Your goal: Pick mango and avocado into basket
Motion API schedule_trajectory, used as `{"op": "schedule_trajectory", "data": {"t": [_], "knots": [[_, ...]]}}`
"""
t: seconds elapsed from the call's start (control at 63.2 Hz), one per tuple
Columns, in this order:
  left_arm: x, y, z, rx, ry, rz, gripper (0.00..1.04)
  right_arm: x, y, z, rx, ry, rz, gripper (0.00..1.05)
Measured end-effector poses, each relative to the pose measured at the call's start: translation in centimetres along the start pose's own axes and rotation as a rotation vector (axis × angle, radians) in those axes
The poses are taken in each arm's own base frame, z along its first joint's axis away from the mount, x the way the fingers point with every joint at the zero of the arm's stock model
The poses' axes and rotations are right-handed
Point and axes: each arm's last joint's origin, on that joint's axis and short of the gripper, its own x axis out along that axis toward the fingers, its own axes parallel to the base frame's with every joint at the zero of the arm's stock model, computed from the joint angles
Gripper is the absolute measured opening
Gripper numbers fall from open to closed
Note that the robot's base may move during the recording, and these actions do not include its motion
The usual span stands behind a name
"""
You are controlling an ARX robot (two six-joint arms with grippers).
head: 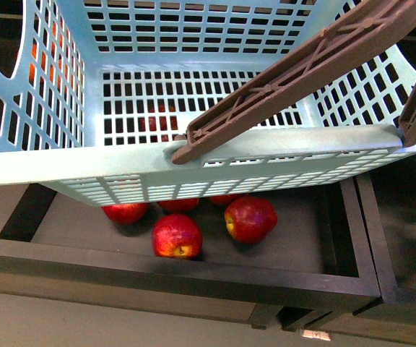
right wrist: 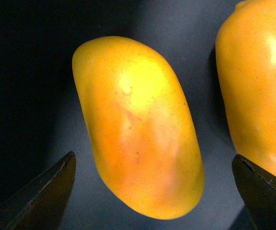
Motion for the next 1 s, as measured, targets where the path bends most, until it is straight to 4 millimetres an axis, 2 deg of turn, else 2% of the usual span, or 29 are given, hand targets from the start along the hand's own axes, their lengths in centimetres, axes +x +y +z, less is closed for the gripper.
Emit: {"op": "schedule_trajectory", "data": {"t": [0.696,0.839,0.918,0.997], "knots": [[0.0,0.0,0.0,0.0,0.0,0.0,0.13,3.8,1.3,0.3,-0.007,0.016,0.015,0.95],[0.0,0.0,0.0,0.0,0.0,0.0,0.13,4.3,1.1,0.6,-0.002,0.019,0.026,0.7],[0.0,0.0,0.0,0.0,0.0,0.0,0.13,4.4,0.9,0.8,0.003,0.019,0.047,0.65],[0.0,0.0,0.0,0.0,0.001,0.0,0.13,4.3,0.7,0.8,0.009,0.022,0.073,0.65]]}}
